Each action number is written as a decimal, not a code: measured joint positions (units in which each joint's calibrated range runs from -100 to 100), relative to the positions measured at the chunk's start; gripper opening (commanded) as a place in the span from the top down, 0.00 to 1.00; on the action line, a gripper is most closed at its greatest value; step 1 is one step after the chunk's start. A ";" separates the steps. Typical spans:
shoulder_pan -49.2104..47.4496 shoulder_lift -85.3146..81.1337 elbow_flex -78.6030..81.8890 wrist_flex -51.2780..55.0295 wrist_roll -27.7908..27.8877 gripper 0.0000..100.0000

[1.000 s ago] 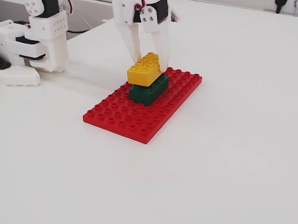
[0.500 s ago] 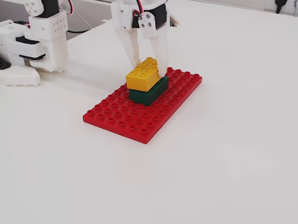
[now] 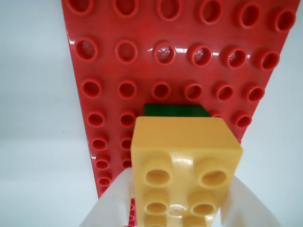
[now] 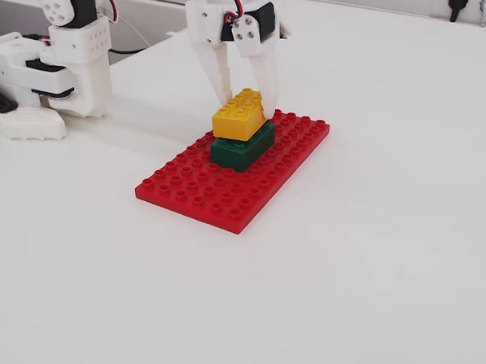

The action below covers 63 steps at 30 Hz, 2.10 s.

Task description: Put yellow lego brick onto the green one

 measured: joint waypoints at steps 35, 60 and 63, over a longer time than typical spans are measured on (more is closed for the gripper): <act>2.06 -0.17 4.42 -3.89 0.05 0.84; 1.92 -1.60 -9.83 9.94 3.59 0.71; 1.92 -5.57 -10.28 10.89 3.59 0.71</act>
